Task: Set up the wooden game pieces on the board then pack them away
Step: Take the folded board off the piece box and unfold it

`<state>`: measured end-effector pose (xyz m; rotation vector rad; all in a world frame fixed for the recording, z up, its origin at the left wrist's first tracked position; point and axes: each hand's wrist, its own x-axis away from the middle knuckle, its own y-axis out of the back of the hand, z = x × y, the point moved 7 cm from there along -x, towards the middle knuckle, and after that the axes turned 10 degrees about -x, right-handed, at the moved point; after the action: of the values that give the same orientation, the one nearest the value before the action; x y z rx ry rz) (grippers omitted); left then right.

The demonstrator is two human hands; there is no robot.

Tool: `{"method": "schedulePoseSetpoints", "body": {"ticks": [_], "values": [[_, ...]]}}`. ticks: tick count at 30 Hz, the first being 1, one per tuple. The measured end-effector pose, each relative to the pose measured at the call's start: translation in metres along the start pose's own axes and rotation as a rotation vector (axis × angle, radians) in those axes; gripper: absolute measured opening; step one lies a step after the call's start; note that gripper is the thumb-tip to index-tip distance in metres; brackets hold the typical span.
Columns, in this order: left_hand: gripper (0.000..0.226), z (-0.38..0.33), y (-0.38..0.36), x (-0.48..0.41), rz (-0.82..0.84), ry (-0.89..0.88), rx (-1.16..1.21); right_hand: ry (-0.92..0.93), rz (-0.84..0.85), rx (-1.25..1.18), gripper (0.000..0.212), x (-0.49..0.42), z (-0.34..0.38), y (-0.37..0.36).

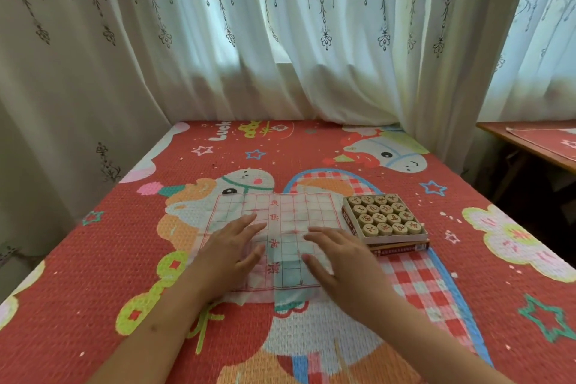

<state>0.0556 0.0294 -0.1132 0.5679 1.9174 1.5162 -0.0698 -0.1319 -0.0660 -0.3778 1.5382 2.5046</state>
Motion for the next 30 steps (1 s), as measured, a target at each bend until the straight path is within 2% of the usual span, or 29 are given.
{"method": "schedulePoseSetpoints", "body": {"ticks": [4,7,16,19,22,27,28,30], "values": [[0.080,0.002,-0.017,0.003,0.140,0.013,-0.131,-0.007,0.170,0.033,0.057,-0.034,0.029,-0.050],[0.092,0.002,-0.019,0.002,0.172,0.025,-0.187,-0.093,0.278,0.074,0.063,-0.042,0.013,-0.079],[0.082,0.015,-0.018,0.000,0.186,0.128,-0.217,-0.294,0.268,0.115,0.070,-0.030,-0.061,-0.051],[0.069,0.018,-0.020,0.000,0.210,0.170,-0.241,-0.290,0.235,0.089,0.069,-0.029,-0.061,-0.045],[0.069,0.018,-0.016,0.002,0.190,0.166,-0.214,-0.217,0.047,-0.018,0.062,-0.029,-0.048,-0.025],[0.055,0.018,0.002,0.003,-0.006,0.175,-0.048,-0.149,-0.631,-0.105,0.027,-0.015,-0.069,0.076],[0.054,0.016,0.007,0.002,-0.057,0.170,-0.010,-0.170,-0.694,-0.102,0.024,-0.011,-0.081,0.093],[0.050,0.003,0.021,0.000,-0.171,0.127,0.024,-0.265,-0.702,-0.086,0.019,-0.005,-0.112,0.116]]}}
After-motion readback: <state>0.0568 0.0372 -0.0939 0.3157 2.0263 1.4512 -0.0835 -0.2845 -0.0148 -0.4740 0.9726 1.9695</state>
